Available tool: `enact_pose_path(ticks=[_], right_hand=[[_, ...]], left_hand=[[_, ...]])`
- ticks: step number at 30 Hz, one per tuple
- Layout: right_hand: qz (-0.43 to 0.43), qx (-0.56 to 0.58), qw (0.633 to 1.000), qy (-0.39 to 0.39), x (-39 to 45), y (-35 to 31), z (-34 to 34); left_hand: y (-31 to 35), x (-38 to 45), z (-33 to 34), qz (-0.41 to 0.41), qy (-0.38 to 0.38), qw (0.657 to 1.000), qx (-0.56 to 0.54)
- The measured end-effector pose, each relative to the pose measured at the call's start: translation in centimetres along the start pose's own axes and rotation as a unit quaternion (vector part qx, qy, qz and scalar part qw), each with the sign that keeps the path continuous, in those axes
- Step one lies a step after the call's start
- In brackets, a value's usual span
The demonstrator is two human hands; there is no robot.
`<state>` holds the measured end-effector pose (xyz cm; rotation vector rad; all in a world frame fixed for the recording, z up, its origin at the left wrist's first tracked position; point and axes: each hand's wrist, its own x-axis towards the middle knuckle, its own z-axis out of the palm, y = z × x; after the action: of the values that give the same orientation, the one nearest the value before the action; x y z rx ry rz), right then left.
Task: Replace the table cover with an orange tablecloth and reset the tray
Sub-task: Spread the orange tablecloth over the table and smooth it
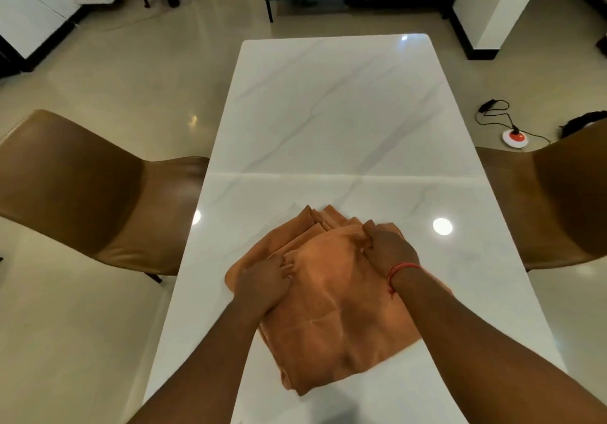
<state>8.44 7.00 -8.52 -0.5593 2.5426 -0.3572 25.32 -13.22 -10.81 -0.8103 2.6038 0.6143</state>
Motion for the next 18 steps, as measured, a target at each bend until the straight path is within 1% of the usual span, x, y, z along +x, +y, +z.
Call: enact_pose_path(ticks=[1,2,4,5,6,7,8,9,10,11,13,14,15,17,18], right_hand=[[-0.001,-0.018,1.000,0.014,-0.1,0.1,0.0],[0.001,-0.043,0.998,0.039,-0.2,0.1,0.0],[-0.022,-0.075,0.990,0.117,-0.6,-0.4,-0.5],[-0.057,-0.055,0.984,0.161,-0.9,-1.1,-0.9],[-0.107,-0.023,0.975,0.191,-1.4,-2.0,-1.4],[-0.159,0.019,0.966,0.204,-1.9,-3.1,-2.1],[-0.206,0.072,0.956,0.198,-2.4,-4.3,-2.8],[-0.236,0.128,0.947,0.176,-2.9,-5.5,-3.6],[-0.250,0.176,0.939,0.161,-3.3,-6.5,-4.4],[-0.247,0.214,0.930,0.165,-3.6,-7.3,-5.3],[-0.211,0.285,0.919,0.175,-3.9,-7.5,-6.8],[-0.187,0.317,0.917,0.154,-4.0,-7.1,-7.6],[-0.159,0.330,0.924,0.110,-3.9,-6.3,-8.2],[-0.131,0.276,0.952,0.010,-3.8,-4.3,-8.9],[-0.134,0.252,0.958,-0.027,-3.7,-3.3,-8.8]], left_hand=[[-0.1,-0.1,-0.1,-0.010,0.012,1.000,-0.009],[0.0,-0.5,-0.6,-0.014,0.041,0.999,-0.023],[0.3,-0.3,-1.6,-0.018,0.115,0.992,-0.050],[0.8,0.0,-2.2,0.004,0.148,0.987,-0.054],[1.6,0.3,-3.0,0.048,0.162,0.984,-0.061],[2.6,0.6,-3.8,0.112,0.160,0.976,-0.093],[4.1,0.5,-4.9,0.163,0.138,0.966,-0.148],[5.5,0.2,-6.0,0.198,0.105,0.952,-0.209],[7.0,-0.2,-7.2,0.218,0.082,0.941,-0.245],[8.2,-0.5,-8.1,0.231,0.080,0.932,-0.267],[9.7,-0.9,-9.5,0.217,0.120,0.923,-0.294],[9.9,-1.1,-9.9,0.195,0.141,0.920,-0.308],[9.8,-1.1,-10.2,0.169,0.155,0.914,-0.334],[8.8,-1.0,-10.4,0.132,0.188,0.893,-0.386],[8.2,-1.0,-10.4,0.121,0.203,0.882,-0.407]])
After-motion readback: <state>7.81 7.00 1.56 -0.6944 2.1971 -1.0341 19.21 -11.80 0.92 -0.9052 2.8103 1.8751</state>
